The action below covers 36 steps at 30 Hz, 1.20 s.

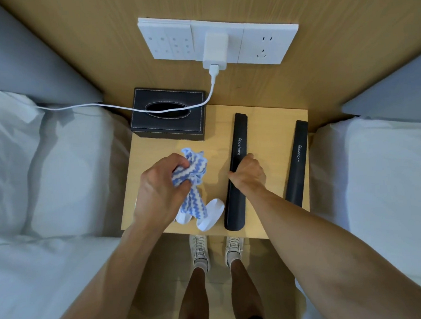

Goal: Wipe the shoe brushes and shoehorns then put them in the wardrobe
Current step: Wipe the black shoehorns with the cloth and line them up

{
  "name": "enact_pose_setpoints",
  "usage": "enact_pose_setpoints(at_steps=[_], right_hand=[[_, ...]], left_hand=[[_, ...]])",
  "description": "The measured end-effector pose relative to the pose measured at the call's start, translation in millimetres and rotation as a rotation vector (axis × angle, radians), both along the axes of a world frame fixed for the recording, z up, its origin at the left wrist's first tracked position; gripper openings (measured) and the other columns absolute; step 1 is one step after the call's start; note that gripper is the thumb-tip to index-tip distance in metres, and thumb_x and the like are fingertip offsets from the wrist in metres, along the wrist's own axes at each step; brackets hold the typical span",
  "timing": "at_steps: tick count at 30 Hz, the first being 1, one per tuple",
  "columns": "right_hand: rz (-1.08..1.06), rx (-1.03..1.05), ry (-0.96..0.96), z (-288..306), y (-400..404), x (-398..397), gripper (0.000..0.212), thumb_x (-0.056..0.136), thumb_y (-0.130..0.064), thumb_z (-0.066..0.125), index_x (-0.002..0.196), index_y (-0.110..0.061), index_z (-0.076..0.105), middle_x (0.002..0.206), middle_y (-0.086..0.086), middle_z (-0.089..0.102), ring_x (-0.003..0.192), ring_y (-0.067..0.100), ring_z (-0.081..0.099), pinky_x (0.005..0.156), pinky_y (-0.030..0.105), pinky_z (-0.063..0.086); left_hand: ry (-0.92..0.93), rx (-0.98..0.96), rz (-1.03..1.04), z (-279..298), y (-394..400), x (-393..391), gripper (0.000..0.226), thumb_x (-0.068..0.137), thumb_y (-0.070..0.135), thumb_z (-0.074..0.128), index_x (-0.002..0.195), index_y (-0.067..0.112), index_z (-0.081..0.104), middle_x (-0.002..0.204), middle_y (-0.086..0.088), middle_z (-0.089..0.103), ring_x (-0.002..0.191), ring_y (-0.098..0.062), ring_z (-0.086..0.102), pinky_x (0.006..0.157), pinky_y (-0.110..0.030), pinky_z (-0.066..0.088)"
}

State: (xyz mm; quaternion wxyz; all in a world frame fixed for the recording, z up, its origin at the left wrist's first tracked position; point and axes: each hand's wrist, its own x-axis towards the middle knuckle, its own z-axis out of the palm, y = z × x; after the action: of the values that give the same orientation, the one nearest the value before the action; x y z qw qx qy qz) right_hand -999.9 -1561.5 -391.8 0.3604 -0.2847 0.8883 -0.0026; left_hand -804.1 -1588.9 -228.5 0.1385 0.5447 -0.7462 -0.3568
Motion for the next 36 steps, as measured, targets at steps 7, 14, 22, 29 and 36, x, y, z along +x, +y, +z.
enact_pose_setpoints(at_steps=[7, 14, 22, 29, 36], right_hand=[[-0.181, -0.015, -0.074, 30, 8, -18, 0.064, 0.078, -0.042, 0.077, 0.121, -0.013, 0.04, 0.111, 0.007, 0.06, 0.098, 0.029, 0.066, 0.079, 0.038, 0.057], [-0.567, -0.384, -0.252, 88, 41, -51, 0.058, 0.074, -0.033, 0.085, 0.113, -0.018, 0.044, 0.111, 0.006, 0.063, 0.104, 0.026, 0.061, 0.089, 0.04, 0.054], [-0.784, -0.973, -0.536, 202, 51, -38, 0.043, 0.078, -0.021, 0.084, 0.103, -0.031, 0.051, 0.112, 0.009, 0.068, 0.107, 0.033, 0.066, 0.094, 0.051, 0.054], [-0.698, -1.245, -0.709, 296, 66, -21, 0.04, 0.092, 0.002, 0.061, 0.108, -0.035, 0.061, 0.108, 0.005, 0.073, 0.099, 0.022, 0.069, 0.083, 0.038, 0.057], [-0.508, -1.302, -0.635, 371, 72, -3, 0.039, 0.085, 0.013, 0.063, 0.115, -0.012, 0.07, 0.109, 0.009, 0.074, 0.106, 0.031, 0.069, 0.097, 0.049, 0.054]], left_hand=[[0.019, -0.013, 0.018, 12, -5, 8, 0.026, 0.08, 0.006, 0.074, 0.096, 0.021, 0.06, 0.089, 0.013, 0.061, 0.081, -0.003, 0.058, 0.065, -0.013, 0.048], [0.062, -0.046, -0.037, 50, -11, 0, 0.029, 0.082, 0.009, 0.073, 0.099, 0.028, 0.059, 0.095, 0.016, 0.061, 0.085, 0.0, 0.059, 0.067, -0.009, 0.047], [0.199, -0.177, -0.111, 125, -16, -21, 0.032, 0.077, 0.005, 0.076, 0.094, 0.027, 0.061, 0.087, 0.014, 0.064, 0.08, 0.004, 0.06, 0.065, -0.003, 0.042], [0.322, -0.299, -0.205, 197, -9, -32, 0.029, 0.077, 0.0, 0.073, 0.094, 0.022, 0.063, 0.086, 0.015, 0.064, 0.081, 0.005, 0.059, 0.065, -0.002, 0.04], [0.379, -0.446, -0.243, 274, -6, -38, 0.038, 0.08, 0.005, 0.068, 0.107, 0.031, 0.06, 0.099, 0.02, 0.066, 0.089, 0.004, 0.059, 0.069, -0.005, 0.041]])
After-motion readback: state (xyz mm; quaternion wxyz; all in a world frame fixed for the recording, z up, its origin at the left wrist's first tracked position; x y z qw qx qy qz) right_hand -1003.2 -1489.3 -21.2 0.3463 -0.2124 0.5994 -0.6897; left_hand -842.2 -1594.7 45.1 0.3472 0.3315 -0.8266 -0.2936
